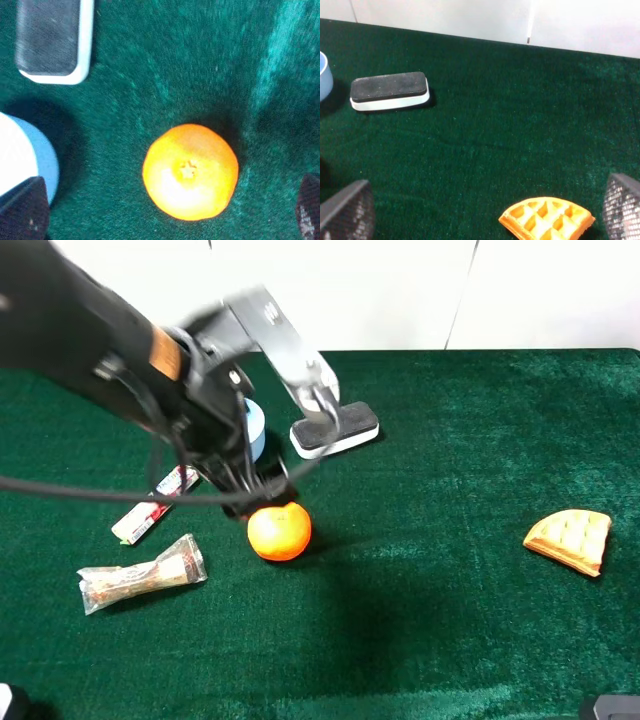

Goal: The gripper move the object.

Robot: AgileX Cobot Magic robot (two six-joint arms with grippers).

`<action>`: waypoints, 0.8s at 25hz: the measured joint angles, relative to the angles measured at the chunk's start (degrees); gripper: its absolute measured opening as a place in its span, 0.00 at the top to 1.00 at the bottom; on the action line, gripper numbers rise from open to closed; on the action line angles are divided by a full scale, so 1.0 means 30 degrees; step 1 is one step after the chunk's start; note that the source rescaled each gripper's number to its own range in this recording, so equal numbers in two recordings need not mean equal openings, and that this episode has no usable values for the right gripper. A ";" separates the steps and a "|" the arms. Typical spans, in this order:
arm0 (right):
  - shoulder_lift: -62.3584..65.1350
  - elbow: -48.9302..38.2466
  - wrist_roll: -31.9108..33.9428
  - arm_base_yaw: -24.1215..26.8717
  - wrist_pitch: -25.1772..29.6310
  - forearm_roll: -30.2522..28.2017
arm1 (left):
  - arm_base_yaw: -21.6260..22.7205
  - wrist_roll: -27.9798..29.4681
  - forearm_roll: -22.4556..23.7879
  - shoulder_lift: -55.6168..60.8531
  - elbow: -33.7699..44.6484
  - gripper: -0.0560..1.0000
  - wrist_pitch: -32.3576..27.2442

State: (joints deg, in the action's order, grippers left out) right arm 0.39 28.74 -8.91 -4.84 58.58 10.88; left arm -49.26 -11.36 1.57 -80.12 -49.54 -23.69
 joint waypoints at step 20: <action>0.0000 0.0000 0.0000 0.0000 0.0000 0.0000 | 0.7720 0.1156 0.0465 1.2923 0.3255 0.00 -0.6720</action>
State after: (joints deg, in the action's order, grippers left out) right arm 0.39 28.74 -8.91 -4.84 58.58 10.88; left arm -26.10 -7.89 2.96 -41.35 -39.77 -43.85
